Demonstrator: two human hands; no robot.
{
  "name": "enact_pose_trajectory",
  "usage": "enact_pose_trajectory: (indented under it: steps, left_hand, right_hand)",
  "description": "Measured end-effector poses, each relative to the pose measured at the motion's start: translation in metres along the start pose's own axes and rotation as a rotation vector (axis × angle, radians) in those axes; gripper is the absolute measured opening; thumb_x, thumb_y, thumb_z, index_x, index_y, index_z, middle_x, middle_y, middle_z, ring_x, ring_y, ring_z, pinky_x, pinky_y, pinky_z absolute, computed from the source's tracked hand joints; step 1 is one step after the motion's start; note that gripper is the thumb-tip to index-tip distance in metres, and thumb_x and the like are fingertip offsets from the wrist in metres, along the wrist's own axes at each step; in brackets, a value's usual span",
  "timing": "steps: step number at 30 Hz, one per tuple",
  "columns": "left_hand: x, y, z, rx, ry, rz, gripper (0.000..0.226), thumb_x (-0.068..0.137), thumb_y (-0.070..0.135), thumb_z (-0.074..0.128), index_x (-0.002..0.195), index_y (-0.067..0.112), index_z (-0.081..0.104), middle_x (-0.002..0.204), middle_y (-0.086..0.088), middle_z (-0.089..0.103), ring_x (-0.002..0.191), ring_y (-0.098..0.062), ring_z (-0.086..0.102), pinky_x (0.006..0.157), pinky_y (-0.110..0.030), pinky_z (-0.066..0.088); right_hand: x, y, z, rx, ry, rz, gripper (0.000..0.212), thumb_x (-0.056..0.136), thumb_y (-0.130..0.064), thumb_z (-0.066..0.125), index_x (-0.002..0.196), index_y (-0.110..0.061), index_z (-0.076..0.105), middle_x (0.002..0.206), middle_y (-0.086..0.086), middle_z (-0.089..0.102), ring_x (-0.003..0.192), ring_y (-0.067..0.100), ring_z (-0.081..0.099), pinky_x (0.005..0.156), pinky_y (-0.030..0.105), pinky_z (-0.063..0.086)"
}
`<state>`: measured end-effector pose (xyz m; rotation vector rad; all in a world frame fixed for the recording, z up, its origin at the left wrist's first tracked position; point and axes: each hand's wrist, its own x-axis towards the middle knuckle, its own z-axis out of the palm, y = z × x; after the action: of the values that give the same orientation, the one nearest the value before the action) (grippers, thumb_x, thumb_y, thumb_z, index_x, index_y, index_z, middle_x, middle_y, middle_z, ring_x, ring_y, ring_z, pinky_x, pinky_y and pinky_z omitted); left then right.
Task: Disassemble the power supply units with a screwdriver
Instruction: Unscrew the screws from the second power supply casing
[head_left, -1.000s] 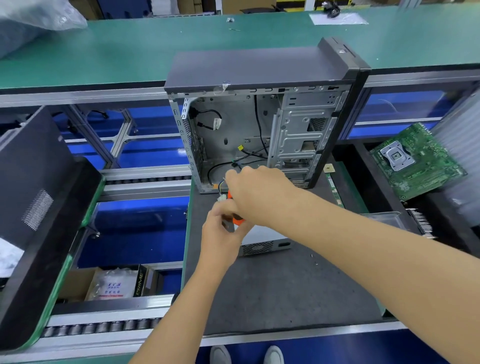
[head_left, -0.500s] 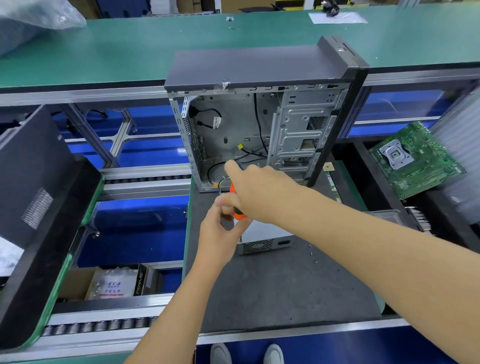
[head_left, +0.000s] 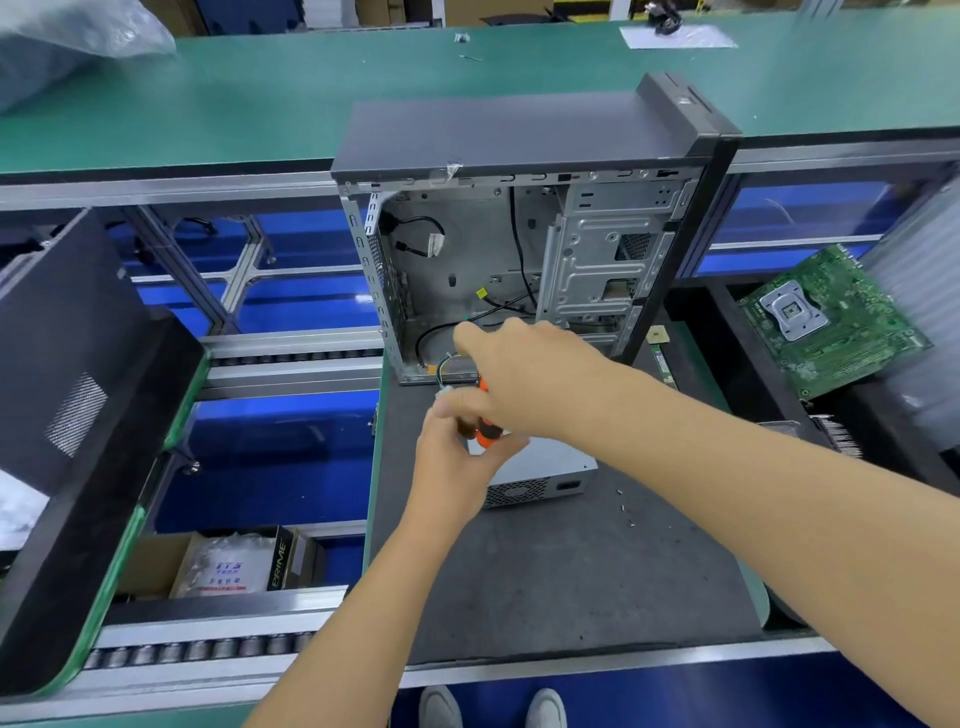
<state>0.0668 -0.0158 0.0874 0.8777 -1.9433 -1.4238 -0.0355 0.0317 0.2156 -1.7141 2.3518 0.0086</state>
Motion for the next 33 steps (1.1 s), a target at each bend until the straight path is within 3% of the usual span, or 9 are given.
enact_pose_trajectory:
  steps: [3,6,10,14,18,23,26,31,33]
  left_hand:
    - [-0.002,0.000,0.003,0.015,-0.004,-0.027,0.045,0.065,0.027,0.090,0.074,0.053,0.054,0.074,0.017,0.055,0.072,-0.012,0.044,0.064,-0.024,0.038]
    - [-0.006,-0.006,-0.005,-0.013,-0.053,-0.018,0.043,0.081,0.032,0.080,0.094,0.063,0.054,0.094,0.014,0.057,0.074,-0.008,0.047,0.066,-0.021,0.042]
    - [-0.009,-0.009,-0.010,0.035,-0.092,-0.010,0.042,0.093,0.021,0.068,0.091,0.061,0.058,0.097,0.012,0.062,0.072,-0.002,0.046,0.069,-0.019,0.040]
    - [-0.007,-0.010,-0.002,0.052,-0.021,-0.037,0.033,0.079,0.024,0.082,0.076,0.045,0.057,0.081,0.010,0.051,0.068,-0.004,0.046,0.062,-0.018,0.036]
    - [-0.007,-0.007,0.002,0.043,0.043,0.034,0.045,0.072,0.022,0.088,0.077,0.056,0.060,0.079,0.022,0.057,0.073,-0.001,0.047,0.066,-0.014,0.039]
    - [-0.012,-0.013,-0.008,0.009,-0.035,-0.006,0.036,0.085,0.033,0.076,0.099,0.060,0.056,0.099,0.013,0.061,0.079,-0.003,0.048,0.071,-0.018,0.041]
    - [-0.012,-0.014,-0.007,0.030,-0.032,-0.026,0.024,0.088,0.030,0.074,0.084,0.046,0.057,0.084,0.009,0.058,0.073,-0.007,0.045,0.067,-0.020,0.037]
    - [-0.006,-0.009,0.006,-0.016,0.045,-0.055,0.039,0.074,0.021,0.086,0.076,0.041,0.053,0.067,0.026,0.051,0.062,0.003,0.047,0.056,-0.009,0.038]
    - [-0.006,-0.010,0.007,-0.041,0.053,-0.060,0.038,0.071,0.021,0.088,0.080,0.035,0.053,0.067,0.027,0.054,0.063,0.004,0.049,0.058,-0.007,0.039]
  right_hand:
    - [0.000,-0.002,0.004,-0.125,-0.015,0.006,0.045,0.092,-0.051,0.051,0.071,-0.015,0.036,0.072,0.000,0.030,0.058,0.018,0.030,0.048,0.029,0.023]
    - [0.000,0.005,0.005,-0.074,-0.080,-0.070,0.019,0.089,-0.028,0.059,0.090,-0.017,0.044,0.081,0.001,0.039,0.070,0.025,0.045,0.053,0.031,0.034]
    - [0.001,0.013,0.001,0.069,-0.142,-0.213,0.030,0.085,-0.010,0.064,0.108,-0.021,0.049,0.106,-0.001,0.049,0.101,0.024,0.042,0.063,0.030,0.035]
    - [0.000,0.010,0.004,0.187,-0.118,-0.143,0.045,0.082,-0.038,0.075,0.113,-0.021,0.047,0.105,-0.001,0.045,0.102,0.023,0.046,0.069,0.033,0.042]
    - [0.001,0.000,0.006,-0.127,0.015,0.012,0.043,0.092,-0.057,0.051,0.085,-0.017,0.039,0.074,0.001,0.031,0.077,0.029,0.044,0.059,0.035,0.033]
    - [0.004,0.005,0.008,-0.042,-0.064,-0.161,0.024,0.087,-0.023,0.063,0.099,-0.018,0.043,0.084,0.002,0.043,0.079,0.028,0.049,0.057,0.035,0.039]
    - [0.004,0.010,0.007,0.078,-0.119,-0.214,0.035,0.083,-0.015,0.068,0.106,-0.022,0.043,0.094,-0.003,0.041,0.095,0.023,0.042,0.062,0.033,0.037]
    - [0.002,0.006,0.011,0.174,-0.016,-0.020,0.059,0.078,-0.073,0.058,0.097,-0.019,0.043,0.086,0.000,0.039,0.082,0.026,0.043,0.063,0.037,0.036]
    - [0.002,0.003,0.012,0.018,0.033,0.025,0.056,0.085,-0.072,0.050,0.093,-0.017,0.040,0.076,0.000,0.032,0.070,0.025,0.036,0.058,0.035,0.032]
